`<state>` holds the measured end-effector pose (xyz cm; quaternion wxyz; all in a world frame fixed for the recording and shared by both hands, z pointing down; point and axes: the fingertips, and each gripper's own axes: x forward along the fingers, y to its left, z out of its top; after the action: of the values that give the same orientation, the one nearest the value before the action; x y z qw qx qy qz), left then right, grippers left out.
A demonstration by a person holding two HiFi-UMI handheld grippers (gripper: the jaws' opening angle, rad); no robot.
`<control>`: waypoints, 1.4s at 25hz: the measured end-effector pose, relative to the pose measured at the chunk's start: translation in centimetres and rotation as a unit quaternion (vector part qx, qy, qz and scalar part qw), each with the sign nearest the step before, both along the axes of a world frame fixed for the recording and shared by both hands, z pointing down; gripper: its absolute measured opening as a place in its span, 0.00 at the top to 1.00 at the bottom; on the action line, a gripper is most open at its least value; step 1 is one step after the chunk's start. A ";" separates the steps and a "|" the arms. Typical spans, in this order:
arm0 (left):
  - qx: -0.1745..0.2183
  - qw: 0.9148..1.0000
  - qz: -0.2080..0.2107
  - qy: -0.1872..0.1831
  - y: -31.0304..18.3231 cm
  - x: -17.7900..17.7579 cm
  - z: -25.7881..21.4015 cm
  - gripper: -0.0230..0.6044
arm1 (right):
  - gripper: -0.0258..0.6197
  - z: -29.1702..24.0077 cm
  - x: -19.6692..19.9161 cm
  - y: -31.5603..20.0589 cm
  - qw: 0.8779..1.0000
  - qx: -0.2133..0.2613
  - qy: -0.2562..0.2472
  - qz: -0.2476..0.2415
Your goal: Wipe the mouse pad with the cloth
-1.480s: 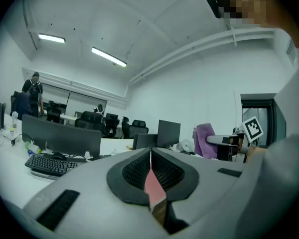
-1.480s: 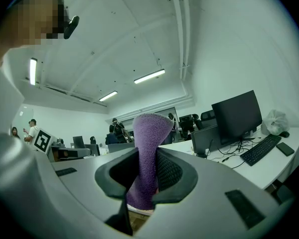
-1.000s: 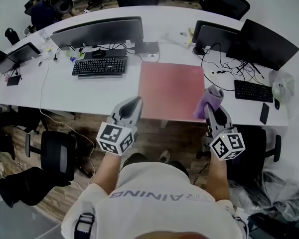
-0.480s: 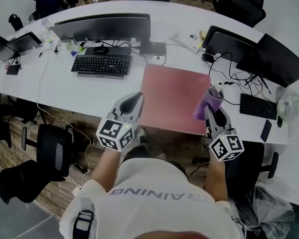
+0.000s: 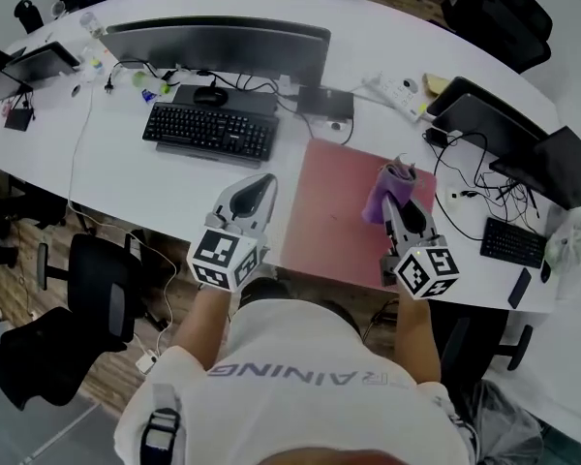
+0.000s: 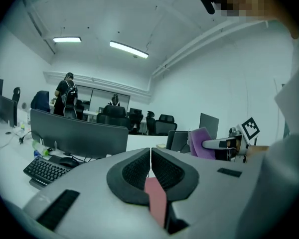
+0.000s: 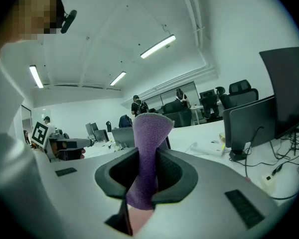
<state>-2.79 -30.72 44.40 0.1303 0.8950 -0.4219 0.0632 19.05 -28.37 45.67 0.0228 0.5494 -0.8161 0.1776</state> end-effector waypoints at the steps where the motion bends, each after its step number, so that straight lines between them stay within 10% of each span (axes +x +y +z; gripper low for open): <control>1: -0.006 1.000 -0.005 0.000 -0.7 -0.8 0.5 0.91 | 0.81 0.7 -1.1 -1.3 1.000 -0.008 0.000 -0.007; 17: -0.084 0.995 -0.043 0.012 -6.3 -9.0 8.3 0.91 | 0.81 21.1 -15.0 -15.7 0.977 -0.203 0.025 -0.053; 35: -0.094 0.995 -0.029 -0.011 -3.8 -3.6 8.1 0.91 | 0.81 28.3 -7.8 -14.7 0.957 -0.284 0.056 -0.023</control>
<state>-6.40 -34.47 52.53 0.2110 0.8656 -0.4409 0.1086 11.28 -43.03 74.01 0.2274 0.5101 -0.7422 0.3704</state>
